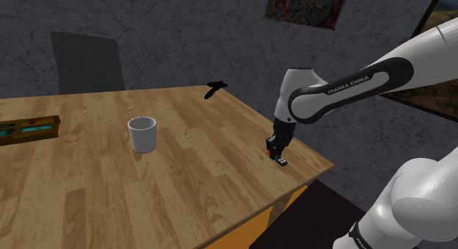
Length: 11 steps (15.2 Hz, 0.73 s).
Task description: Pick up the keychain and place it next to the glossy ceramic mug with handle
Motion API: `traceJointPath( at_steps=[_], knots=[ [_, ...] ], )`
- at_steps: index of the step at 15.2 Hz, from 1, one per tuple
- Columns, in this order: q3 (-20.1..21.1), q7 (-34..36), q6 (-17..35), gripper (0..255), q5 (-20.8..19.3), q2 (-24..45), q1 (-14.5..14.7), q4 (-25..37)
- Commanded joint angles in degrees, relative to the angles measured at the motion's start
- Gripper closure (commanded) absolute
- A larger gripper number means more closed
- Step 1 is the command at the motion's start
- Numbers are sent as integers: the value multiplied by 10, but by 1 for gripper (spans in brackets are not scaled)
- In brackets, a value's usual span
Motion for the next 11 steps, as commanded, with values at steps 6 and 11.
traceJointPath(
  at_steps=[6, 11],
  knots=[
    [0, 0, -10, 255, 0, -6, 0, 3],
    [0, -1, -57, 255, 0, -33, 0, 23]
  ],
)
